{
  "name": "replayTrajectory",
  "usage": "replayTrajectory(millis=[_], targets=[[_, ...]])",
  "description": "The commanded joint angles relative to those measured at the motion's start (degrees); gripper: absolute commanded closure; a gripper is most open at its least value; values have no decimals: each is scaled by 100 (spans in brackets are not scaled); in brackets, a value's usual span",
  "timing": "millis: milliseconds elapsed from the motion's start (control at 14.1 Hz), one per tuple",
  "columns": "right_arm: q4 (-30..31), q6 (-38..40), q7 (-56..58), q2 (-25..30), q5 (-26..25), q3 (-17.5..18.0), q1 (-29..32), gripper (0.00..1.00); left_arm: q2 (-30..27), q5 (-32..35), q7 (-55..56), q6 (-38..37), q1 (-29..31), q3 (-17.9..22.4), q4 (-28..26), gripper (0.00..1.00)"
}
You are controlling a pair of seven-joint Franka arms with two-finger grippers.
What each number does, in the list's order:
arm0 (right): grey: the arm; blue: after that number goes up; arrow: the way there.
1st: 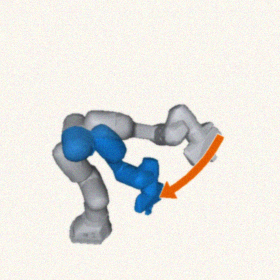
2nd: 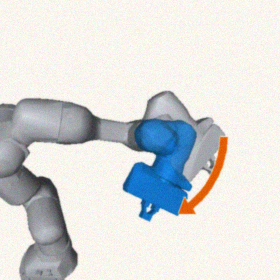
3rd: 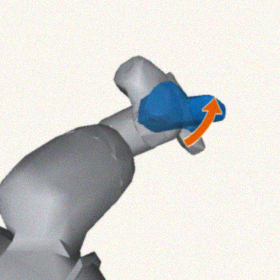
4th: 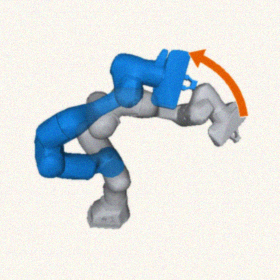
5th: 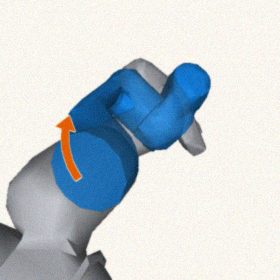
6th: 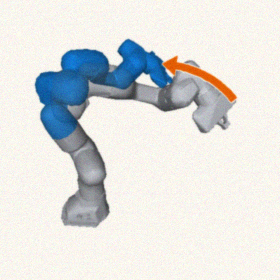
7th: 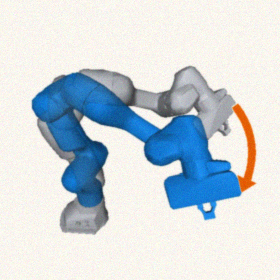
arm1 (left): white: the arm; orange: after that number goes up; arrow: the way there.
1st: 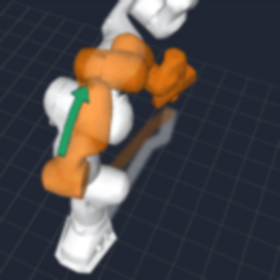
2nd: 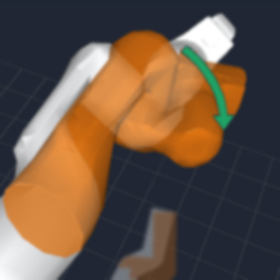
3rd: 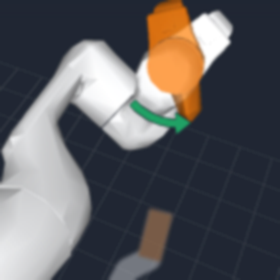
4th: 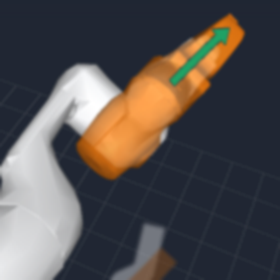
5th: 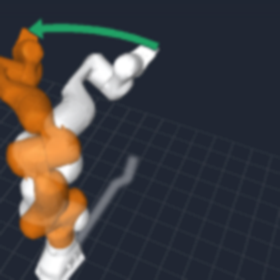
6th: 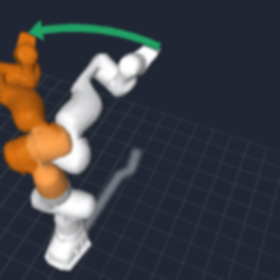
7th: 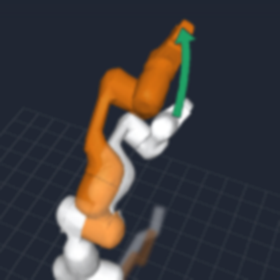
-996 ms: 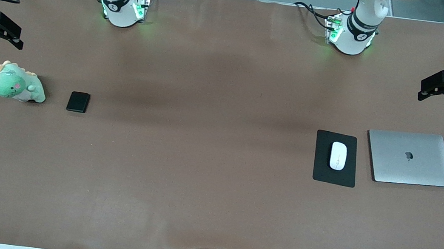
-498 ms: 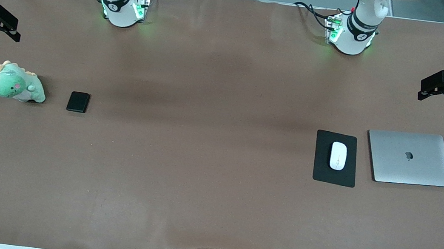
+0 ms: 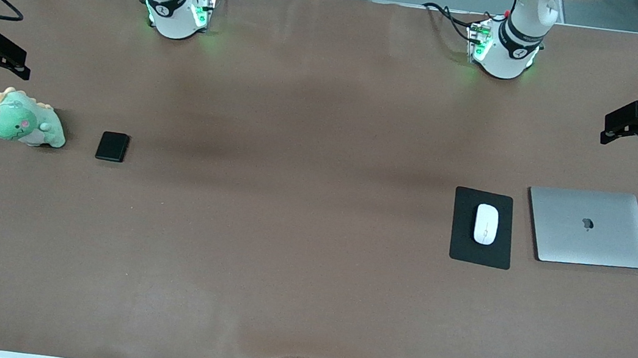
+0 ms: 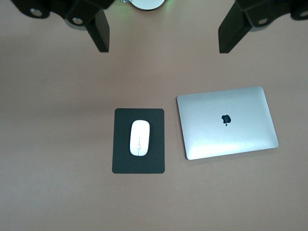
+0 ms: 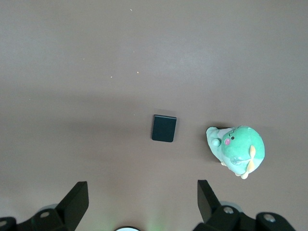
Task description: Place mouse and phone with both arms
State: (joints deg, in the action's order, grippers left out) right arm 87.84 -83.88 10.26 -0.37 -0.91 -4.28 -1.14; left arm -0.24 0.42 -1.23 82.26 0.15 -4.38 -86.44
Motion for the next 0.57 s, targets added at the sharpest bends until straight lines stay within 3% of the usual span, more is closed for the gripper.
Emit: replayTrajectory(millis=[0, 498], targets=[[-92, 179, -33, 55, 81, 50, 43, 0, 7, -51, 70, -96, 29, -20, 84, 0], [-276, 285, -42, 55, 179, 182, -1, 0, 24, -42, 167, -88, 38, -20, 66, 0]])
